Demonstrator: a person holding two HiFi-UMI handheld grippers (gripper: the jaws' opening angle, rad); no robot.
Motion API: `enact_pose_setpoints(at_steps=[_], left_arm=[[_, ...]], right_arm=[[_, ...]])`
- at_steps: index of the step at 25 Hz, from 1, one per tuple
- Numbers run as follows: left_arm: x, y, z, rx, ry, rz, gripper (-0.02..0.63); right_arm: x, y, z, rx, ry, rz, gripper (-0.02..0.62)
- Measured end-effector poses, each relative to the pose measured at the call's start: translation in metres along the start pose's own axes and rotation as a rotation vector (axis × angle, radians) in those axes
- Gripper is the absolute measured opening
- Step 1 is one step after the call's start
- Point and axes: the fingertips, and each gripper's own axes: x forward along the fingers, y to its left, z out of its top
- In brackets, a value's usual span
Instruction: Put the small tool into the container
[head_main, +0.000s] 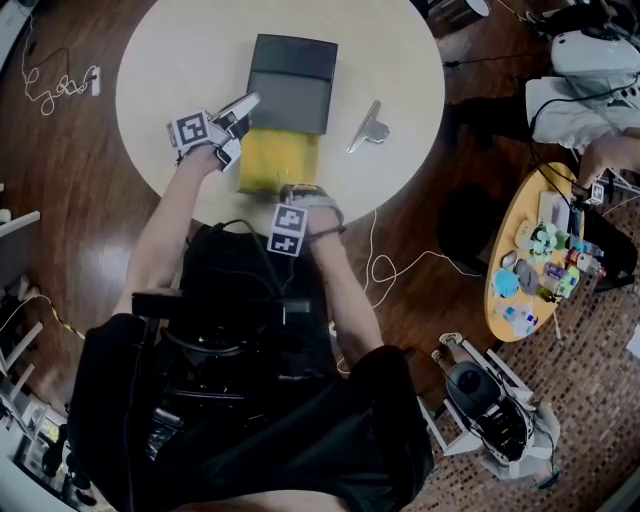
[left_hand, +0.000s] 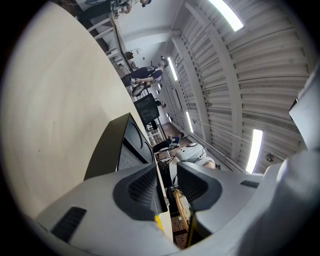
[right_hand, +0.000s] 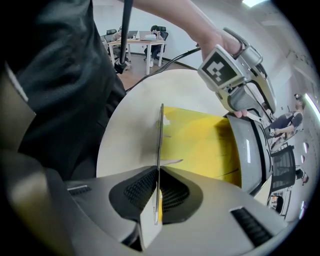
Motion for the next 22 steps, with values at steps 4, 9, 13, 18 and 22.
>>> enact_pose_setpoints(at_steps=[4,9,13,18,22], left_arm=[[-0.001,0.004,0.000,0.020,0.004,0.012,0.123],[-0.001,0.004,-0.001,-0.009,0.004,0.012,0.123],[-0.001,0.004,0.000,0.005,0.005,0.010,0.123],[-0.003,0.007,-0.003,-0.017,0.005,0.035,0.123],[-0.002,0.004,-0.001,-0.009,0.003,0.017,0.123]], right_arm=[[-0.001,0.005,0.001,-0.001,0.001,0.002,0.025],[-0.003,0.009,0.002,-0.003,0.002,0.006,0.025],[-0.004,0.011,0.002,-0.009,0.005,0.013,0.025],[-0.004,0.014,0.002,-0.011,0.004,0.019,0.025],[-0.003,0.017,0.002,-0.008,0.006,0.025,0.025]])
